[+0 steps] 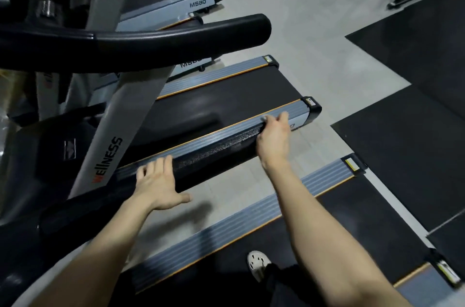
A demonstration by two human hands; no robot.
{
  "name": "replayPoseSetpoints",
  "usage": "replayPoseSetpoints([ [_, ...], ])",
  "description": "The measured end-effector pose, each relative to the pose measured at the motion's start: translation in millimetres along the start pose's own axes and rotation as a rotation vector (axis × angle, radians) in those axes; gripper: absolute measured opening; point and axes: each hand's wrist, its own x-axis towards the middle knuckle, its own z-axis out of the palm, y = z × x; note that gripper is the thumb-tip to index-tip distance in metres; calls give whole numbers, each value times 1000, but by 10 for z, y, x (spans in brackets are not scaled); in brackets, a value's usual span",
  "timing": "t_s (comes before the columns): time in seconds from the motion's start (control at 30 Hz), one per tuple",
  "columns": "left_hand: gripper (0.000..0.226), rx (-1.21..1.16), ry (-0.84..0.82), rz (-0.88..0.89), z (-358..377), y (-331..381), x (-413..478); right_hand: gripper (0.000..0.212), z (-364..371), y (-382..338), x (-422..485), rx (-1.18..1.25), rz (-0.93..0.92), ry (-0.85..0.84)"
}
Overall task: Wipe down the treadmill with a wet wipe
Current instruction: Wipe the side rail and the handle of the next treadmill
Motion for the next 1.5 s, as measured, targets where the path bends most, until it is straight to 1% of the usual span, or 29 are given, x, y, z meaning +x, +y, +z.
replayPoseSetpoints([
  [0.03, 143, -2, 4, -5, 3, -1, -2, 42, 107, -158, -176, 10, -82, -18],
  [0.1, 145, 6, 24, -6, 2, -8, 2, 41, 309, -424, -640, 49, -352, -137],
  [0.17, 146, 9, 28, 2, 17, -28, -3, 47, 374, -334, -788, 119, -494, -191],
  [0.2, 146, 8, 28, 3, 25, -35, -5, 49, 339, -172, -658, 163, -454, -133],
  [0.23, 146, 9, 28, 3, 28, -36, -3, 50, 268, 28, -487, 186, -348, -56],
  [0.3, 147, 26, 31, -2, 16, -19, -1, 41, 134, 374, -229, 215, -30, 117],
  [0.33, 147, 35, 33, -7, 9, -7, -2, 35, 121, 446, -226, 252, 78, 165],
  [0.37, 147, 40, 33, -10, 8, 1, -2, 32, 162, 401, -324, 292, 116, 174],
  [0.4, 147, 41, 33, -12, 10, 9, -4, 31, 239, 275, -504, 316, 57, 143],
  [0.5, 148, 42, 27, -11, -3, -13, -1, 37, 487, -56, -1160, 320, -342, -129],
  [0.53, 148, 36, 22, -8, -6, -29, 2, 37, 503, -11, -1168, 322, -374, -146],
  [0.57, 150, 31, 19, -5, -8, -44, 3, 37, 487, 88, -1048, 354, -291, -98],
  [0.67, 152, 43, 15, -10, -11, -33, -7, 35, 317, 502, -490, 470, 166, 205],
  [0.7, 152, 56, 19, -14, -16, -16, -10, 33, 297, 564, -397, 493, 245, 284],
  [0.73, 151, 69, 22, -17, -23, -1, -9, 31, 307, 510, -399, 510, 263, 315],
  [0.77, 151, 77, 23, -19, -28, 9, -4, 30, 337, 363, -491, 527, 232, 293],
  [0.87, 152, 69, 16, -24, -35, -6, -4, 32, 447, 22, -979, 566, -3, 47],
  [0.9, 153, 62, 16, -23, -29, -17, -1, 35, 419, 45, -988, 556, -42, 33],
  [0.93, 153, 53, 17, -21, -21, -26, -1, 37, 383, 118, -856, 564, -14, 78],
  [1.0, 153, 44, 32, -19, -5, -27, 1, 34, 242, 298, -379, 545, 145, 181],
  [1.03, 153, 45, 37, -23, 1, -22, 3, 31, 158, 386, -121, 516, 232, 178],
  [1.1, 154, 45, 30, -35, -3, -11, 6, 34, 54, 472, 258, 458, 349, 26],
  [1.13, 154, 43, 30, -40, -5, -8, 6, 38, 39, 451, 344, 427, 339, -46],
  [1.17, 155, 37, 35, -43, 0, -9, 2, 42, 16, 385, 369, 401, 272, -86],
  [1.3, 155, 12, 43, -28, -28, 16, -32, 43, -13, 195, 257, 284, -230, -215],
  [1.33, 154, 1, 32, -16, -43, 17, -46, 43, -16, 230, 289, 250, -229, -196],
  [1.43, 146, -105, 25, 9, -87, -58, -52, 38, 22, 377, 296, 220, 92, -7],
  [1.47, 142, -153, 31, 33, -101, -108, -55, 36, 58, 337, 149, 232, 135, 64],
  [1.5, 137, -192, 47, 64, -107, -159, -67, 34, 139, 236, -78, 260, 90, 114],
])
